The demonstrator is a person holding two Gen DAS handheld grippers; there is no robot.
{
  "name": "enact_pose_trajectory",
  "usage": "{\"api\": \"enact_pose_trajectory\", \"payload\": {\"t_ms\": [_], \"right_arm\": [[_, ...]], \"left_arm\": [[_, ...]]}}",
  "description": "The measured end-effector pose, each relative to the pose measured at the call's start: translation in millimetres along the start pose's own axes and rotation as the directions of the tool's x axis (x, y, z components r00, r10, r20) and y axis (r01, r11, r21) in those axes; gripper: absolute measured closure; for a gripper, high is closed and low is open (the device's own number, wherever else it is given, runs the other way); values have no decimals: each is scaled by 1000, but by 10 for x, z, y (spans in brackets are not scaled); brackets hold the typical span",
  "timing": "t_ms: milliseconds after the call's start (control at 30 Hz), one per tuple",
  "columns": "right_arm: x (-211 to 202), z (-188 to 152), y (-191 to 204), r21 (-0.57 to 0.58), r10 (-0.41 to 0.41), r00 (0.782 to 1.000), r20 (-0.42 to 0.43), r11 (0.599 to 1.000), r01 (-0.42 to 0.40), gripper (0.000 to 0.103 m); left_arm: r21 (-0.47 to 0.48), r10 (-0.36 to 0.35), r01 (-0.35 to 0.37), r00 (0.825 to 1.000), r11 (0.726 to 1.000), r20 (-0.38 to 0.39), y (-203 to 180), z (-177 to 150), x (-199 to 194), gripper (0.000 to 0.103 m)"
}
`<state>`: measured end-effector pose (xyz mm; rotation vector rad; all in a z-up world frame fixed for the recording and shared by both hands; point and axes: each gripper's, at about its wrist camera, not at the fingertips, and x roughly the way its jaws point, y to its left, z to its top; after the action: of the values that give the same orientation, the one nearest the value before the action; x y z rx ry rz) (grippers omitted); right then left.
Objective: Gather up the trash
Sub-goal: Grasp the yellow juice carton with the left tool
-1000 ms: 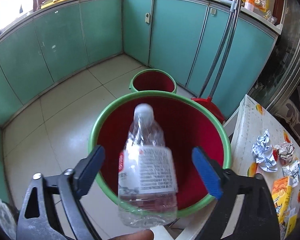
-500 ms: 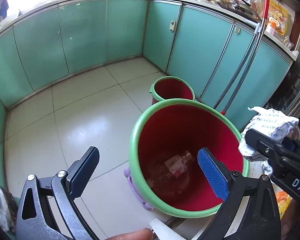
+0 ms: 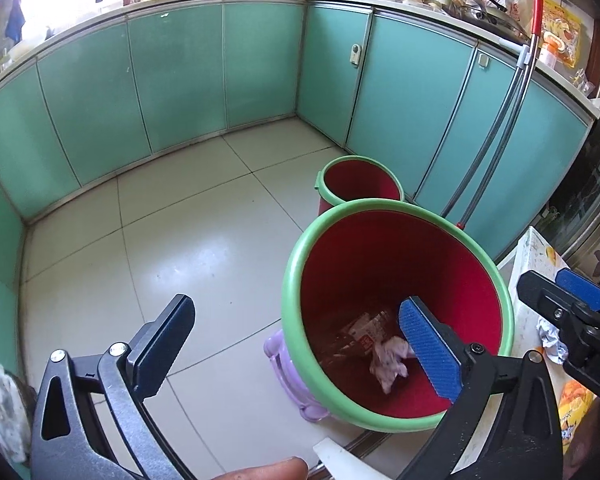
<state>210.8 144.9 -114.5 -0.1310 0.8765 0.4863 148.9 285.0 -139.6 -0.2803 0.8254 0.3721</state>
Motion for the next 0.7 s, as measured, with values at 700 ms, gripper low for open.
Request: {"api": "enact_pose_trajectory", "payload": {"t_ms": [700], "right_arm": [[-2598,-1774,-1960,311,-362,932,-12,884,348,19]], "left_arm": [[365,-319,332,943,870,-98,-1976,-783,-1023,0]]}}
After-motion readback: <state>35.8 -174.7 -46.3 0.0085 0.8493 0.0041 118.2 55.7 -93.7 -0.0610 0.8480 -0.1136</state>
